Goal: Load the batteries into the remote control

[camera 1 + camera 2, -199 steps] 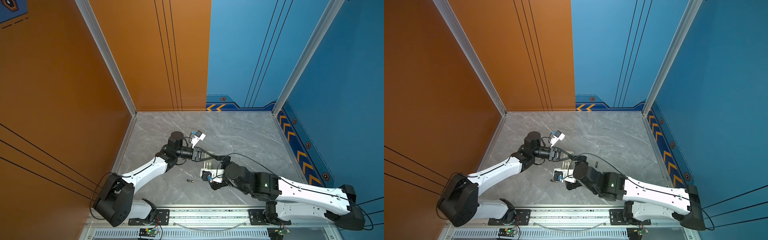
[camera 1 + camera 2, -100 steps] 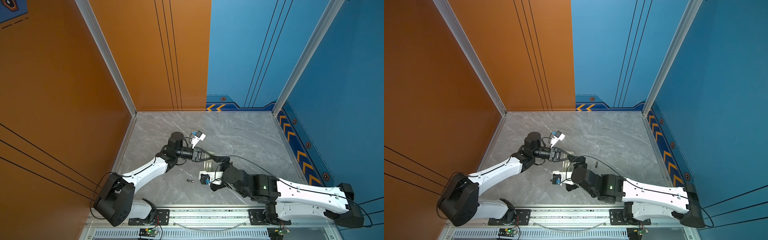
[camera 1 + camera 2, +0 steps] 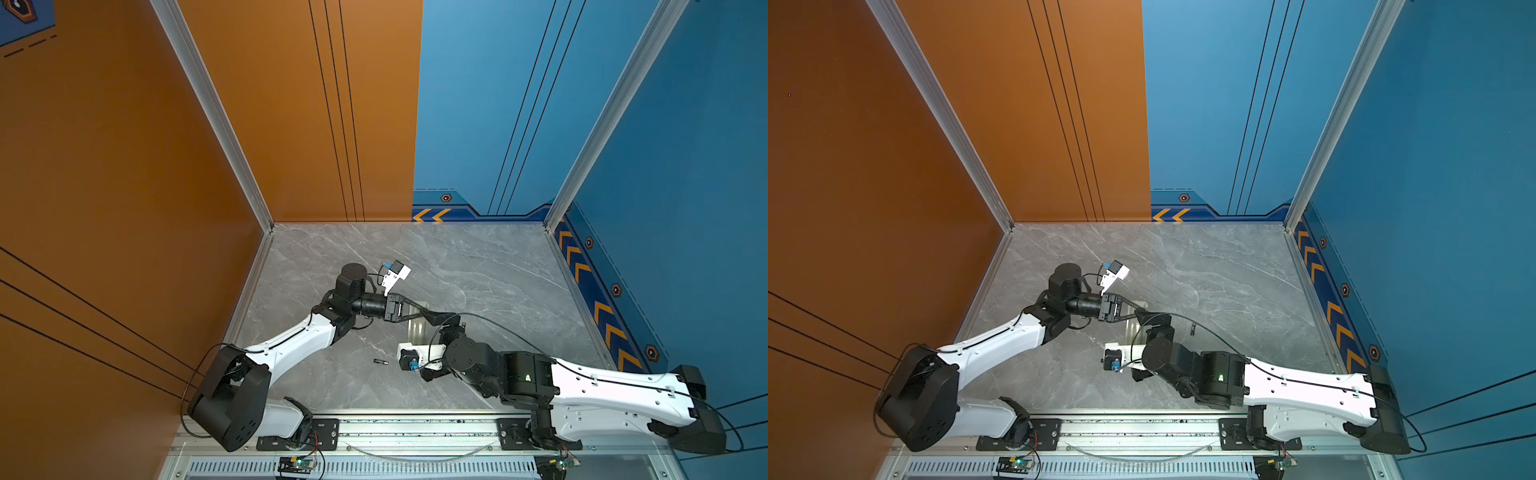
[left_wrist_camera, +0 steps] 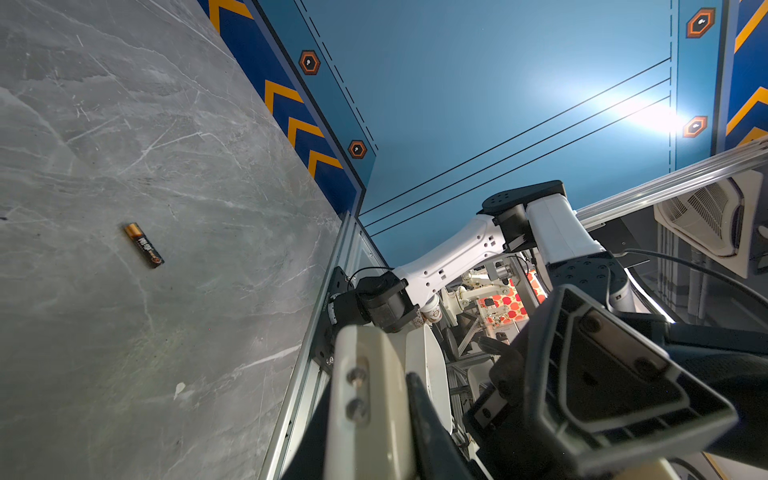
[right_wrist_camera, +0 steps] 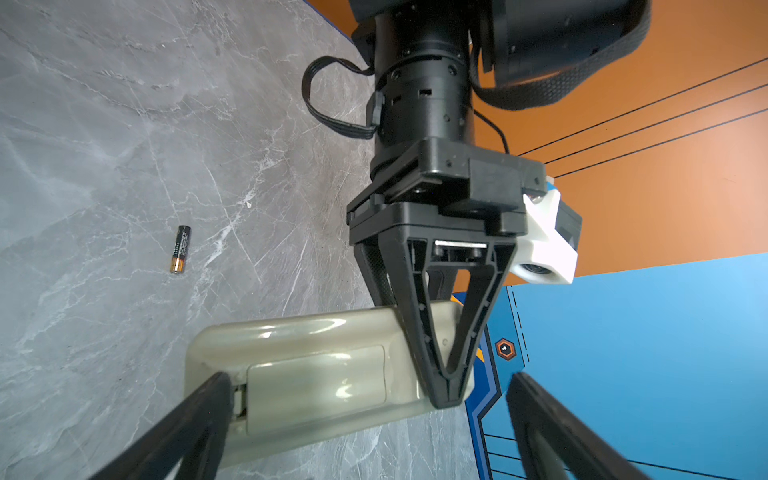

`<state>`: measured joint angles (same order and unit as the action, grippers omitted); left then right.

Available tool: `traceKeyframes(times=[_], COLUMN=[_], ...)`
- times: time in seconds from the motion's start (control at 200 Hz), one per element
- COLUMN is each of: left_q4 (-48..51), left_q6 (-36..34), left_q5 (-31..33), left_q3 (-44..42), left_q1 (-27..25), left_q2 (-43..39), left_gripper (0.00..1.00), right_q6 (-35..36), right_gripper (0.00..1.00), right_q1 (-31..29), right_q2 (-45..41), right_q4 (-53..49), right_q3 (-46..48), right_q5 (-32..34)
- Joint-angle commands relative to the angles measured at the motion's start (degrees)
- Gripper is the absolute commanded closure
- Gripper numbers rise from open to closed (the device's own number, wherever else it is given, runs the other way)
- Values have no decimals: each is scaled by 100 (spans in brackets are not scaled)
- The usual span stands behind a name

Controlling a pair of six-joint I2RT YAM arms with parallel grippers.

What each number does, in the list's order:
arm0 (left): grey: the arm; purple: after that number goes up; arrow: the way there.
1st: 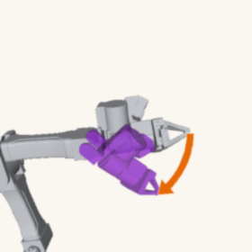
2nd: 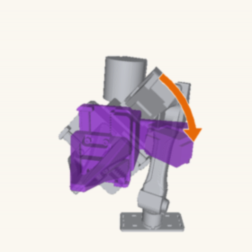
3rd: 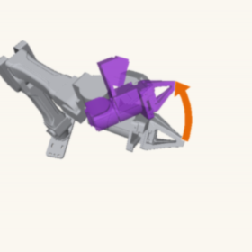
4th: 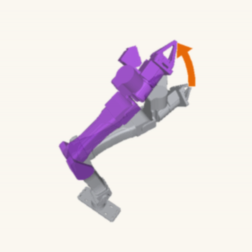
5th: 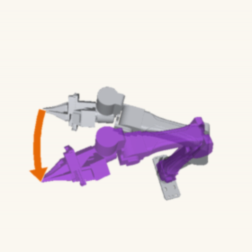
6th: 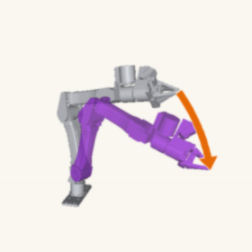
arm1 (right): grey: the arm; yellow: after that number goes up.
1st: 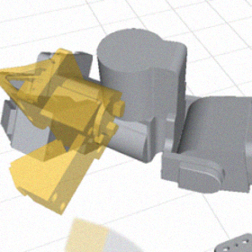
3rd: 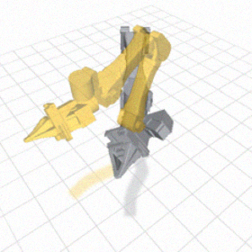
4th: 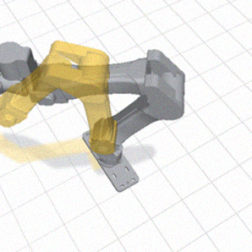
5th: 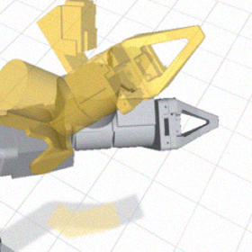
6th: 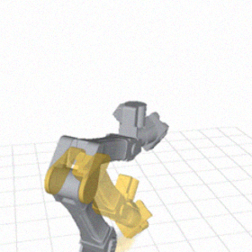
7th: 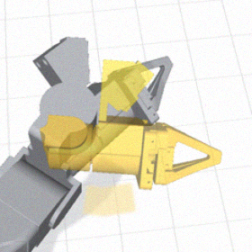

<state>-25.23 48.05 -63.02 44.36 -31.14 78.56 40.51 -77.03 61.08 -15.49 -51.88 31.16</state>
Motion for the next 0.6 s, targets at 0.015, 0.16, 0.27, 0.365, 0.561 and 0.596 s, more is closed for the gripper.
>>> traceKeyframes(times=[0.015,0.16,0.27,0.365,0.561,0.596], left_q4=[1,1,1,-7,-8,-8], left_q6=[143,152,149,160,169,177], left_q5=[-374,-351,-342,-330,-313,-306], left_q3=[-46,-67,-68,-68,-76,-77], left_q1=[-64,-33,-16,2,62,67], left_q2=[27,37,45,68,98,105], left_gripper=[100,100,100,100,100,100], right_q6=[92,113,92,97,97,106], right_gripper=[0,0,0,0,0,0], right_q1=[31,13,15,18,13,14], right_q2=[-84,-118,-157,-167,-193,-201], right_q4=[421,450,480,476,492,498], right_q3=[72,90,97,98,108,108], right_q5=[556,584,568,558,567,567])
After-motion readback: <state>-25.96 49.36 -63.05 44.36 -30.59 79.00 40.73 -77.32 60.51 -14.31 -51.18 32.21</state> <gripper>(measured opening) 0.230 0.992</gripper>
